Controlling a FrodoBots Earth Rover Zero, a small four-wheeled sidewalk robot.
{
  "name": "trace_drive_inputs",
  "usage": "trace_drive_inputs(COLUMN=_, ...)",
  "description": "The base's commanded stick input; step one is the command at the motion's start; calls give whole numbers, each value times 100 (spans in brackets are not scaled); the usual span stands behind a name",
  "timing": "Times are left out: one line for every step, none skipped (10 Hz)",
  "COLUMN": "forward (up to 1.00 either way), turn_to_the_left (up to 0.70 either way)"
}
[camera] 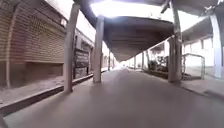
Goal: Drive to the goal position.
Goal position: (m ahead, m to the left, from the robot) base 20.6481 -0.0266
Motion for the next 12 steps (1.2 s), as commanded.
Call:
trace_drive_inputs(forward=70, turn_to_the_left=0)
trace_drive_inputs(forward=70, turn_to_the_left=0)
trace_drive_inputs(forward=70, turn_to_the_left=0)
trace_drive_inputs(forward=70, turn_to_the_left=0)
trace_drive_inputs(forward=70, turn_to_the_left=0)
trace_drive_inputs(forward=70, turn_to_the_left=0)
trace_drive_inputs(forward=70, turn_to_the_left=0)
trace_drive_inputs(forward=70, turn_to_the_left=0)
trace_drive_inputs(forward=70, turn_to_the_left=-4)
trace_drive_inputs(forward=70, turn_to_the_left=-15)
trace_drive_inputs(forward=70, turn_to_the_left=-27)
trace_drive_inputs(forward=70, turn_to_the_left=-31)
